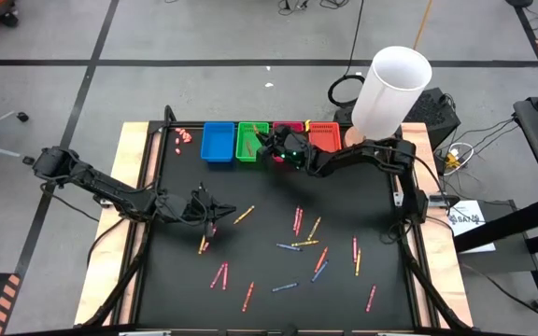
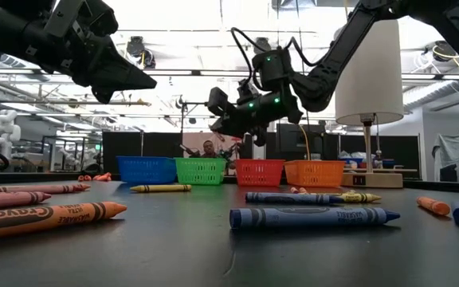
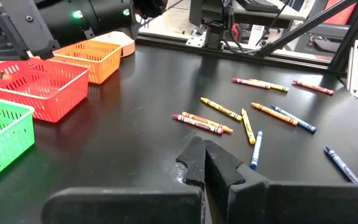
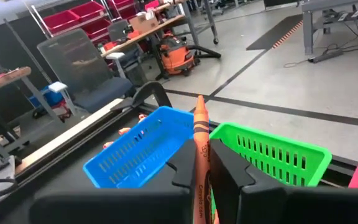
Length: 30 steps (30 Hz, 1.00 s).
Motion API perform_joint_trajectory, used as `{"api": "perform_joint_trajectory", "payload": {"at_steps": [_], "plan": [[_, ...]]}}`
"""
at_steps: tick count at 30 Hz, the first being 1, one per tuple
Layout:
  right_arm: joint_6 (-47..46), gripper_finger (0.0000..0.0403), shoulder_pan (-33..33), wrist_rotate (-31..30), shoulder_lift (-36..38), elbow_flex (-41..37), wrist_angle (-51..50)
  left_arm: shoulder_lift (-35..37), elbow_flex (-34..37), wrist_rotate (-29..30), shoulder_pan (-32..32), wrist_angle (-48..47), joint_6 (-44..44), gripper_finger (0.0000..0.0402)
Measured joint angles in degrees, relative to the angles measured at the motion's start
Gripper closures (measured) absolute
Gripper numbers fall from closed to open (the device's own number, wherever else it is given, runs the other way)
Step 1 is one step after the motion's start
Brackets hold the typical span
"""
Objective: Sort crayons
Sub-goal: Put the orange crayon into the green bin, then put the yellow crayon into the blue bin
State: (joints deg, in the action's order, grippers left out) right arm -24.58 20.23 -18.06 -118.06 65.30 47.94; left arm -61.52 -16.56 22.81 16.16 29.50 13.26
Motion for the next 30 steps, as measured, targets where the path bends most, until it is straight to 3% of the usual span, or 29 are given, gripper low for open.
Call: {"api": "perform_joint_trajectory", "payload": {"at_steps": [14, 20, 23, 30], "plan": [[-0.6, 0.0296, 0.1, 0.2, 0.1, 0.0, 0.2, 0.0, 0.0, 0.0, 0.0, 0.0, 1.4, 0.0401], [7.2, 0.0281, -1.9, 8.9, 4.3, 0.0, -3.4, 0.0, 0.0, 0.0, 0.5, -0.8, 1.5, 0.0401], [12.8, 0.0280, -4.5, 12.3, 8.7, 0.0, -10.2, 0.0, 0.0, 0.0, 0.5, -2.3, 2.0, 0.0401], [21.8, 0.0280, -14.4, 12.2, 16.8, 0.0, -37.0, 0.0, 0.0, 2.3, 0.5, -4.8, 3.5, 0.0399]]}}
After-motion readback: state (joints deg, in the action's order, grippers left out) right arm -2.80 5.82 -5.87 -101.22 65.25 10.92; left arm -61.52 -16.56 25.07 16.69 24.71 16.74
